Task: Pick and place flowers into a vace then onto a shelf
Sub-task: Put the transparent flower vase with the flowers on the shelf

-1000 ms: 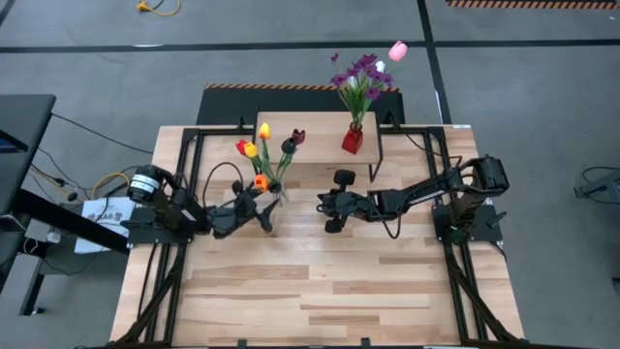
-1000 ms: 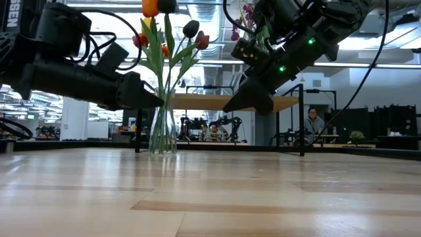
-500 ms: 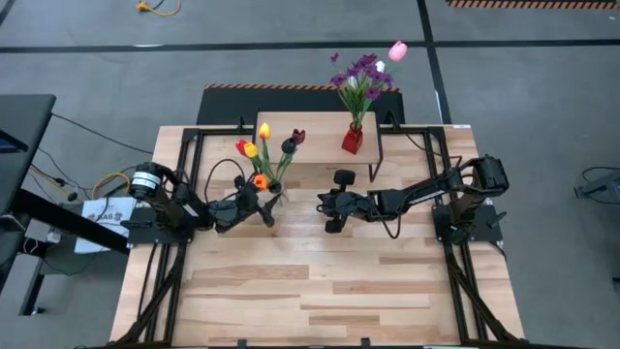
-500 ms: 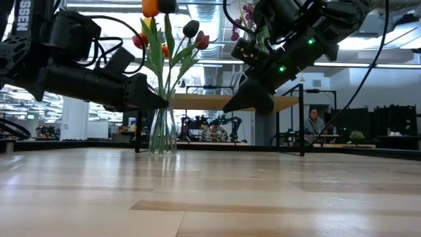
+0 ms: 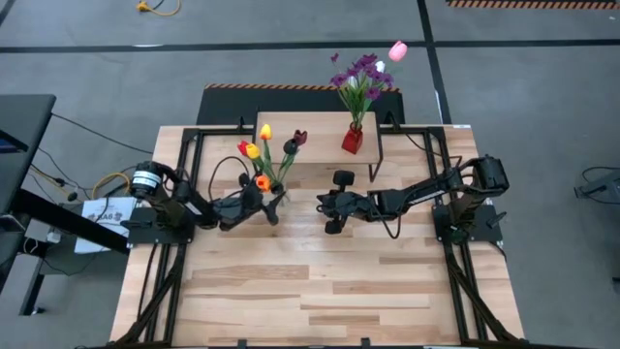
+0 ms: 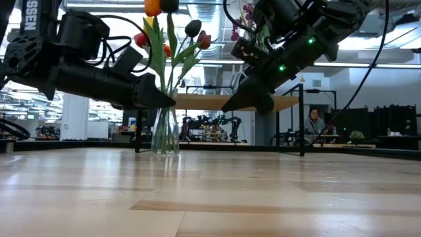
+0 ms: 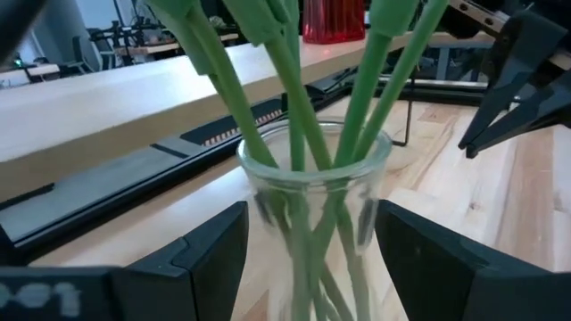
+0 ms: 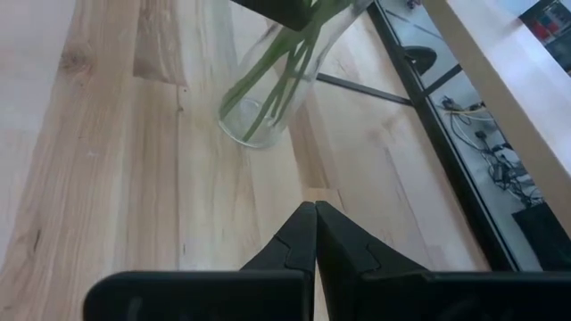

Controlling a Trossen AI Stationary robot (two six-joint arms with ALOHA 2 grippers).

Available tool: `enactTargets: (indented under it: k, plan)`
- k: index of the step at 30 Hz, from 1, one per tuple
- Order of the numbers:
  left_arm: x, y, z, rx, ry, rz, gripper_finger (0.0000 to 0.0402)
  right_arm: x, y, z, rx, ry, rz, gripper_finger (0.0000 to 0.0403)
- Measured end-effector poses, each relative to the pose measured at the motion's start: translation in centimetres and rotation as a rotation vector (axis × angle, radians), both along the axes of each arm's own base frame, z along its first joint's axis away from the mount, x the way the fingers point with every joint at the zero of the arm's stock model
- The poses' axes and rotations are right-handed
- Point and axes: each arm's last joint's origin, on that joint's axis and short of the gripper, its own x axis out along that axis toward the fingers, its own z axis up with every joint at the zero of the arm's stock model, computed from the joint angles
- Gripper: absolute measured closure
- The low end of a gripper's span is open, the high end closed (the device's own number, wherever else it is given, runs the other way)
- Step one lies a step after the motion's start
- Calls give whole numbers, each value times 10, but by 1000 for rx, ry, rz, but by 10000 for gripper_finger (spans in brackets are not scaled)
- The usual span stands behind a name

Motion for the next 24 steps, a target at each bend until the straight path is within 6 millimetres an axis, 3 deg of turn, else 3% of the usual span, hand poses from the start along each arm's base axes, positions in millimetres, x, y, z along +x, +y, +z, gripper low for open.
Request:
enactTargets:
  k: [18, 24]
  plan:
    - [3, 5, 1, -6, -4, 15, 171, 0, 0, 0, 1, -3, 1, 403]
    - [3, 4, 1, -5, -4, 20, 220, 0, 0, 0, 1, -1, 2, 403]
